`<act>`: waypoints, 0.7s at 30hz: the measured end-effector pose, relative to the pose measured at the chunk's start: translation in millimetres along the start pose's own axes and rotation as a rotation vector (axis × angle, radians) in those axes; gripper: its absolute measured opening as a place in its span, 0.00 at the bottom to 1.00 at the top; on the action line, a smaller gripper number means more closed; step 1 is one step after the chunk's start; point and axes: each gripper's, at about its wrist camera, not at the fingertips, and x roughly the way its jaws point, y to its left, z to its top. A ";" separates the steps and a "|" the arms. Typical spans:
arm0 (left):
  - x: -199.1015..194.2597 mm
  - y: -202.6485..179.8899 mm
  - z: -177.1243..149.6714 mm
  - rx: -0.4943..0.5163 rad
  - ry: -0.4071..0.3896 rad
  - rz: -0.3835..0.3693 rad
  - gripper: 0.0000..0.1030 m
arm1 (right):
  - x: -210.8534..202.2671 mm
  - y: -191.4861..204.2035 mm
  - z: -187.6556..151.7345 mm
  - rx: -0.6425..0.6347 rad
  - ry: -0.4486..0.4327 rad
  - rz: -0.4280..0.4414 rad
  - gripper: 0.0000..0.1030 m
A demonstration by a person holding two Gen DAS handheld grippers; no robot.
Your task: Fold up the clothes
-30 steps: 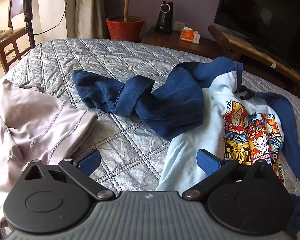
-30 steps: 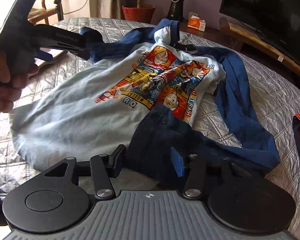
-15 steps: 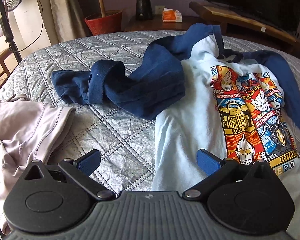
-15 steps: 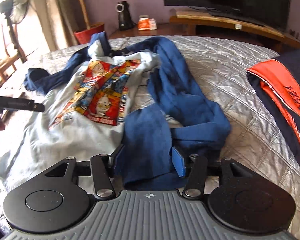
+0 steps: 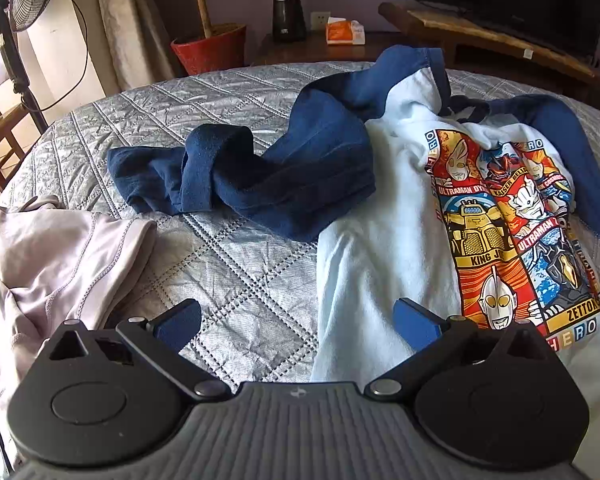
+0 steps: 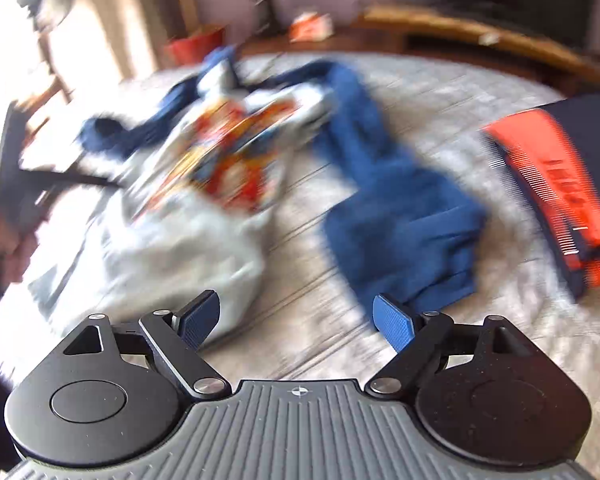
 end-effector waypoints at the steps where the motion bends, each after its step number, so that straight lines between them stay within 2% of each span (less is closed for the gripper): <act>1: -2.0 -1.1 -0.4 0.006 -0.002 -0.002 0.99 | 7.6 17.7 -1.6 -0.067 0.055 0.047 0.66; 4: -6.2 -4.0 -1.8 0.025 -0.008 -0.007 0.99 | 28.1 49.1 -2.1 -0.112 0.133 0.136 0.63; 6: -7.0 -4.6 -1.9 0.032 -0.005 -0.012 0.99 | 38.6 66.6 -1.0 -0.155 0.161 0.150 0.64; 8: -7.5 -4.6 -1.3 0.034 -0.003 -0.017 0.99 | 41.9 75.2 0.2 -0.165 0.141 0.148 0.72; 11: -8.5 -5.9 -1.3 0.038 -0.004 -0.027 0.99 | 44.0 71.4 1.3 -0.083 0.058 0.121 0.69; 12: -8.3 -6.8 -1.7 0.043 -0.003 -0.028 0.99 | 45.2 70.4 1.8 -0.060 0.031 0.110 0.62; 14: -7.1 -9.7 -3.1 0.064 0.004 -0.026 0.99 | 47.0 72.7 2.7 -0.074 0.002 0.078 0.36; 15: -6.3 -11.5 -4.0 0.077 0.008 -0.023 0.99 | 46.0 74.7 2.9 -0.094 -0.006 0.067 0.12; 17: -3.7 -15.6 -6.2 0.106 0.023 -0.018 0.99 | 38.3 78.3 4.3 -0.155 -0.013 0.051 0.11; 21: -5.9 -22.7 -9.5 0.152 0.008 0.006 1.00 | 9.6 80.4 10.3 -0.351 -0.042 -0.098 0.11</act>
